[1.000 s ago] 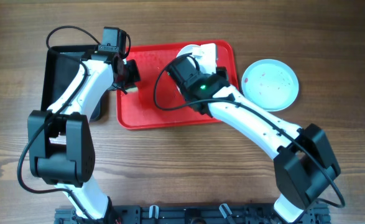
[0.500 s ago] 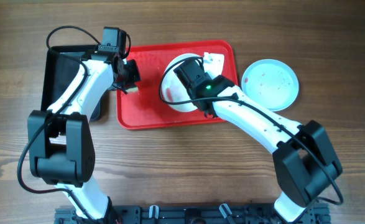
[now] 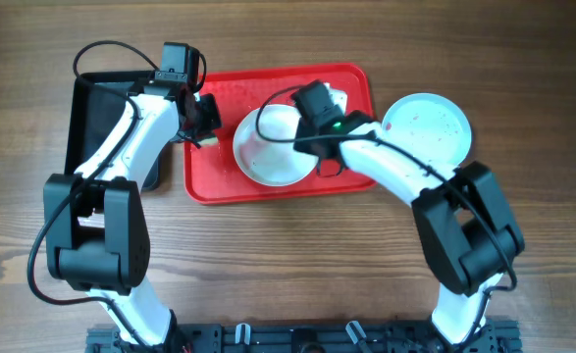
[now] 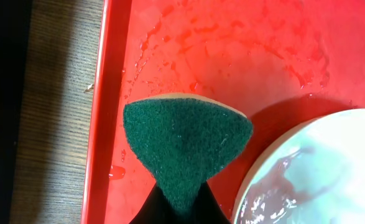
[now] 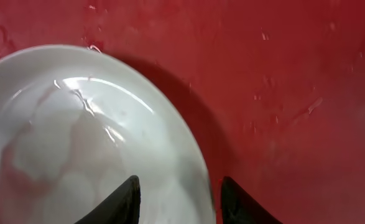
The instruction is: Clean dirty plates on tray and stack at the side
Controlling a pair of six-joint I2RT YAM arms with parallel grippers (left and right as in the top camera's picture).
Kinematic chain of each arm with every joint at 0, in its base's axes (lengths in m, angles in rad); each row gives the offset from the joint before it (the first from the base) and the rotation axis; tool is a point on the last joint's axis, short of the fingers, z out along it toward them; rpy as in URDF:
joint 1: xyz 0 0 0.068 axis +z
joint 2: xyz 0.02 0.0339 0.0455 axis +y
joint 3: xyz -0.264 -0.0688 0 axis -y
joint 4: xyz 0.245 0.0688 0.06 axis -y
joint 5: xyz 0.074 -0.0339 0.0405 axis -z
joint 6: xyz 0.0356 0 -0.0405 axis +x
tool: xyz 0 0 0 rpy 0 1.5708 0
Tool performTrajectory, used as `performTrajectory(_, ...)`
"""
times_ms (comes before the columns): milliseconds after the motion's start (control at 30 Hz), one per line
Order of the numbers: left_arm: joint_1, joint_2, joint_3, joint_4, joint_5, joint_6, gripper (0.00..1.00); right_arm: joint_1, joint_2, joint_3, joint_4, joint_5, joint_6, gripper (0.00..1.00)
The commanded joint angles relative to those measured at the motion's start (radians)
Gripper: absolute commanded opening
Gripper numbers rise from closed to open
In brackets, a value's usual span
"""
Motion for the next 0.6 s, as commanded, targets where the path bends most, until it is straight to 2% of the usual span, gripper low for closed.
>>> performTrajectory(0, 0.004, 0.016, -0.008, 0.003, 0.012, -0.015, 0.04, -0.062, 0.055, -0.002, 0.058, -0.193, -0.188, 0.43)
performTrajectory(233, 0.004, 0.016, -0.008, 0.005, 0.011, -0.015, 0.04, -0.092, 0.09, -0.002, 0.143, -0.219, -0.342, 0.38)
performTrajectory(400, 0.003, 0.016, -0.008, 0.006, 0.012, -0.015, 0.04, -0.092, 0.126, -0.002, 0.177, -0.219, -0.338, 0.22)
performTrajectory(467, 0.003, 0.016, -0.008, 0.006, 0.012, -0.015, 0.04, -0.092, 0.127, -0.002, 0.174, -0.213, -0.315, 0.06)
performTrajectory(567, 0.003, 0.016, -0.008, 0.005, 0.014, -0.015, 0.04, -0.092, 0.127, -0.002, 0.173, -0.199, -0.231, 0.04)
